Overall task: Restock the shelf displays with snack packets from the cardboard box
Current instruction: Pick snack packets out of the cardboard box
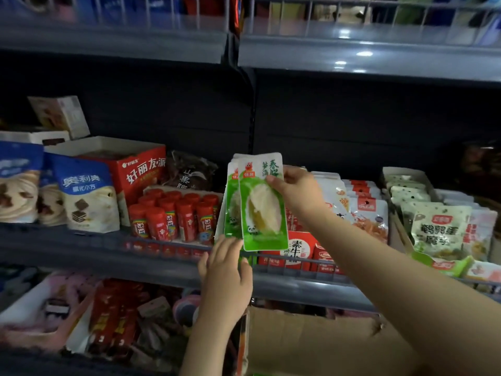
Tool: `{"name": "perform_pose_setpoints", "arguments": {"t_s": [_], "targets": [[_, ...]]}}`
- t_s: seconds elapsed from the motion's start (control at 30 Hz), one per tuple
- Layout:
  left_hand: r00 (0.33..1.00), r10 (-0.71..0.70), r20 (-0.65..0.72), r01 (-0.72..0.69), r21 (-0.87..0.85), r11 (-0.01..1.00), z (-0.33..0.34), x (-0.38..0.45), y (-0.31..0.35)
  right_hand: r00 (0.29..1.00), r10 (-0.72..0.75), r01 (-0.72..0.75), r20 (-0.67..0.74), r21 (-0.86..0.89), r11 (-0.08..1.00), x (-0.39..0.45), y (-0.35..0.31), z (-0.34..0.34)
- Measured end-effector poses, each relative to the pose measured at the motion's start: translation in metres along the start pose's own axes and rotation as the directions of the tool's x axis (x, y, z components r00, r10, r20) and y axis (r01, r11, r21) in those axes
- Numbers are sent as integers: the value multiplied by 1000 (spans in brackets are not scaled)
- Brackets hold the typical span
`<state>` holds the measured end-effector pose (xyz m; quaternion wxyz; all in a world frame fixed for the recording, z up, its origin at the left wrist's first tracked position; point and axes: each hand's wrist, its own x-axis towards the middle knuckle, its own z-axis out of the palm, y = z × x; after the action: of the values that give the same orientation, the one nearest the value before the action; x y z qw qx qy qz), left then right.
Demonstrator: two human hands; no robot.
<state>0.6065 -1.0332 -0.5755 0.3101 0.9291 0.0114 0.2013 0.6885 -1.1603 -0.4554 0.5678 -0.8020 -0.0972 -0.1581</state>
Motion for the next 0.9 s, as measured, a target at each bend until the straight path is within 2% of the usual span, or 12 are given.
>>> {"name": "perform_pose_setpoints", "arguments": {"t_s": [0.3, 0.57, 0.7, 0.77, 0.9], "targets": [[999, 44, -32, -43, 32, 999, 0, -3, -2, 995, -13, 4, -97, -86, 996, 51, -25, 25], [998, 65, 5, -65, 84, 994, 1, -5, -4, 994, -57, 44, -95, -134, 990, 59, -29, 43], [997, 75, 6, -75, 102, 992, 3, -5, -5, 997, -69, 72, 23, -306, 949, 53, -21, 47], [996, 87, 1, -87, 129, 988, 6, -5, -6, 997, -13, 35, 71, -309, 950, 50, -13, 48], [994, 101, -29, -97, 112, 989, 9, -5, -6, 997, 21, -1, 76, -259, 966, 48, -3, 46]]}}
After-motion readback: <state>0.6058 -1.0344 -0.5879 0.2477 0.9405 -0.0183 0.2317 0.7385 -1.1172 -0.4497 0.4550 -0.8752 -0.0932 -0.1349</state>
